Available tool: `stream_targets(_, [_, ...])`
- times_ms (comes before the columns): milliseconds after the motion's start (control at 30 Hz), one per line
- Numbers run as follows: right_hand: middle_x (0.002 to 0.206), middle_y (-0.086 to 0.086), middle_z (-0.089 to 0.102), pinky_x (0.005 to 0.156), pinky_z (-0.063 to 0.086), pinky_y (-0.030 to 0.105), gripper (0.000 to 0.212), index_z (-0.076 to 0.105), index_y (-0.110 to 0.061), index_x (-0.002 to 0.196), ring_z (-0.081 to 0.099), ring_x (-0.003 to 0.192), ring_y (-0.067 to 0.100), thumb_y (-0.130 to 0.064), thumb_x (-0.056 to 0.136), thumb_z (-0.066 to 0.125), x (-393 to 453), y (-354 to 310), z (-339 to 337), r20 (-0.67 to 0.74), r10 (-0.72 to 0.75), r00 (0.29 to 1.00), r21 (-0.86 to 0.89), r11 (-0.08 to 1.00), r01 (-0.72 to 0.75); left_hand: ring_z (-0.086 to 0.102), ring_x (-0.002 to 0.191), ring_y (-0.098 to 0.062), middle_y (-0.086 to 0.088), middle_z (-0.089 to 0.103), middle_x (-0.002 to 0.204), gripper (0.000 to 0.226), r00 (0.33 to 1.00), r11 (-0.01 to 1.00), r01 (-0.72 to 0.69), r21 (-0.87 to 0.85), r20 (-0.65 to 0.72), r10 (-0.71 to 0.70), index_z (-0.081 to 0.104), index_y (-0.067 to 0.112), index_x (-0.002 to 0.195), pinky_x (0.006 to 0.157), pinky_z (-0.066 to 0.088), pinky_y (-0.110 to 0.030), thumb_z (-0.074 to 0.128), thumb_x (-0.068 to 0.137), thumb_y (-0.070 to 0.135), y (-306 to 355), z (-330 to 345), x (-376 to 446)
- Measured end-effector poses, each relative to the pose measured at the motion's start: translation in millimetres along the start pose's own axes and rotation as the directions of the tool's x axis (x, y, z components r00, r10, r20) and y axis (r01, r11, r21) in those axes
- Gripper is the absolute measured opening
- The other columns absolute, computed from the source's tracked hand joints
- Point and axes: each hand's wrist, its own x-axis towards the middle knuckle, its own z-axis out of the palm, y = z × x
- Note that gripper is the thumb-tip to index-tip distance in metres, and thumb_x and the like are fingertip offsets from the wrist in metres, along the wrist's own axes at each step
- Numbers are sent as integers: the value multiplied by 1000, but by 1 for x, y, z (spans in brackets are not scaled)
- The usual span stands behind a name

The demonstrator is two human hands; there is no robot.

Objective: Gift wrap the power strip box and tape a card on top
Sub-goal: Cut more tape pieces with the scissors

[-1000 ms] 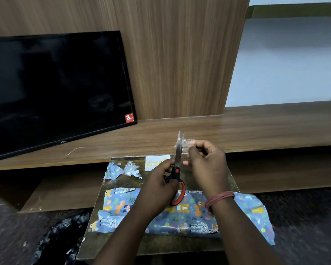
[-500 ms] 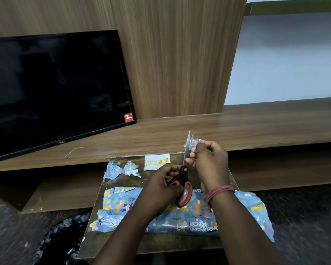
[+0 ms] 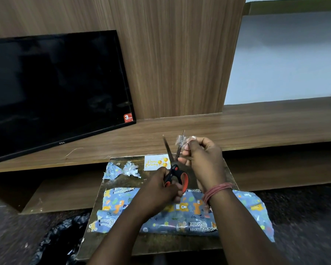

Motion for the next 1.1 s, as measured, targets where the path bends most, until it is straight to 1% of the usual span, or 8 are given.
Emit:
stream_targets(133, [67,2,59,58,61,29,15,63,-2,93,59,57,8,-12,101,56,0,-2,0,16,-1,1000,-27,1000,1,70,79,-32,-16,72,91,24,1000,1000,0,9,-2,0,61,7,107,84,61,-49,65,86,17,3,-2,0])
stream_targets(267, [74,6,60,62,60,36,15,62,-6,87,61,68,13,-9,100,54,1,-5,0,85,36,996,2,999,-37,59,75,-19,-7,66,87,21,1000,1000,12,1,-6,-12,67,16,98,75,50,-40,68,80,27,4,-5,1])
stream_targets(433, [96,14,69,74,62,46,18,63,-9,86,69,94,27,-2,99,53,0,-10,-2,185,165,969,84,979,-183,74,96,-35,-14,72,106,21,993,981,115,-156,15,-114,69,4,110,82,63,-50,63,92,-4,2,-8,4])
stream_targets(567, [91,13,68,81,59,51,12,62,-8,94,67,89,29,-4,99,51,1,-16,-6,282,295,913,157,925,-347,71,107,-38,-20,73,113,23,984,963,176,-203,14,-177,69,3,110,81,63,-45,60,93,-8,5,-7,3])
stream_targets(767, [129,20,66,98,35,79,14,62,-13,86,51,124,54,-14,96,52,6,-26,-14,442,335,832,260,840,-476,72,83,-27,-16,70,96,24,979,936,197,-293,11,-202,64,-6,113,69,62,-33,56,92,-14,8,-7,1])
stream_targets(867, [129,19,66,100,34,77,17,67,-12,89,51,126,48,-20,95,54,7,-27,-16,423,343,839,242,849,-469,71,96,-38,-27,69,103,28,982,936,190,-298,37,-187,61,-6,116,83,63,-50,53,91,-15,15,-9,-1])
stream_targets(967, [126,17,68,97,43,72,23,68,-11,96,59,120,42,-33,92,61,5,-23,-19,396,351,849,220,861,-459,69,100,-45,-32,69,114,25,969,918,246,-310,88,-230,63,-5,113,77,64,-46,50,93,-12,17,-8,-7])
stream_targets(1100, [109,7,70,94,50,64,24,69,-14,93,64,109,30,-38,89,69,0,-24,-18,351,336,874,163,897,-411,73,86,-34,-26,74,105,21,941,905,334,-262,142,-306,64,1,102,77,64,-41,47,94,-7,14,-8,-18])
